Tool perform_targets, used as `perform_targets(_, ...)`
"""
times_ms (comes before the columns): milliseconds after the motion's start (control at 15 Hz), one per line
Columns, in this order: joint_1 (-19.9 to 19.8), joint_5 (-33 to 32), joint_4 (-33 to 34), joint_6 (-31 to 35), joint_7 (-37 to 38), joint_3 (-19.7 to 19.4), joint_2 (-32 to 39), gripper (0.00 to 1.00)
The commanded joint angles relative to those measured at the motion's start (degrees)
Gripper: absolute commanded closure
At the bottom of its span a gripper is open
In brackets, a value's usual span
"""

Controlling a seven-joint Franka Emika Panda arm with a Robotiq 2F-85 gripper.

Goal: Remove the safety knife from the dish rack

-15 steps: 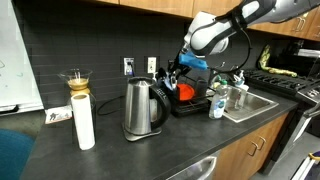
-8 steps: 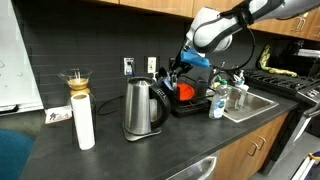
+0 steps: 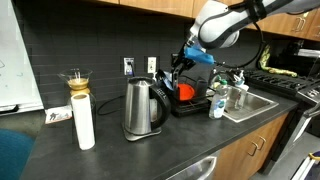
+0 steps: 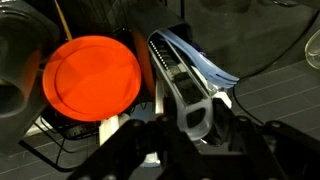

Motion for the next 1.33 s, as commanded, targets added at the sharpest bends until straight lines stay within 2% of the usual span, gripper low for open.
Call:
perform_targets(0,-1.20,-2.59,-2.73,0.27,2.25,1.04,-4.68,0.82)
perform_targets(867,-4.72,-7.00,-3.72,0.35,4.52,5.22,-11.44,0.82)
perform_targets(1267,-3.02,-1.50,-3.29,-1.60,1.32,5.41,-12.63,0.82)
